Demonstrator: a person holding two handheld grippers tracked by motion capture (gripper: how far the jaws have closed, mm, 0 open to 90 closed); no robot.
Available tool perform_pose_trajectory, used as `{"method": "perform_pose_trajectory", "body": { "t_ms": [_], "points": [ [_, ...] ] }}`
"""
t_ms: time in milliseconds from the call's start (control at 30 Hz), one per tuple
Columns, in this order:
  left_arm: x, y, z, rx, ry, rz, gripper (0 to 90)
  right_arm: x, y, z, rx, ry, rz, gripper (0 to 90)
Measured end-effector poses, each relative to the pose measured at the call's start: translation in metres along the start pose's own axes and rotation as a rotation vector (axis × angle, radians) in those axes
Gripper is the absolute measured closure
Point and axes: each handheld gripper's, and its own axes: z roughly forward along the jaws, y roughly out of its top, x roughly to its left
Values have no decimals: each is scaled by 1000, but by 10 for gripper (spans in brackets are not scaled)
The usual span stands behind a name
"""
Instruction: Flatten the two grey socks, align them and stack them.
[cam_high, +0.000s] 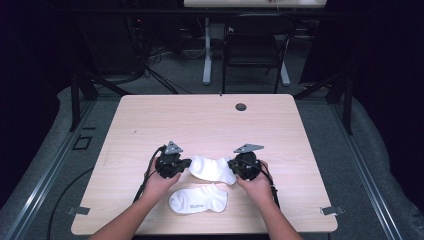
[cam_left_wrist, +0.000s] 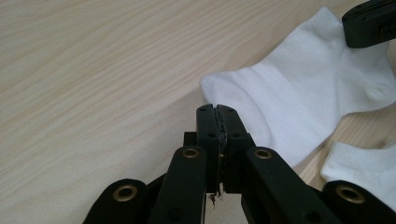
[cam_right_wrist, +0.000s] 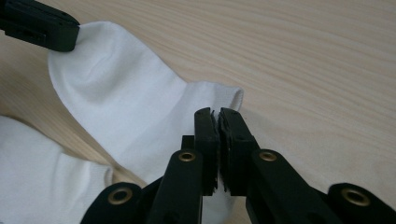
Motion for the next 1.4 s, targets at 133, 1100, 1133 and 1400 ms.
{"method": "perform_pose_trajectory", "body": {
  "t_ms": [133,1100,1133,1400],
  "points": [
    [1,-1,-7,-5,-11,-7,890,5,3,-5,-10,14,-8,864],
    [-23,-47,-66,-31,-91,-11,890,44,-21,-37,-31,117,-77,864],
    [-24,-49,-67,-28,-95,-19,890,46,-22,-38,-35,123,-76,864],
    [-26,-58,-76,-32,-96,-21,890,55,-29,-44,-40,120,-104,863]
  ]
}}
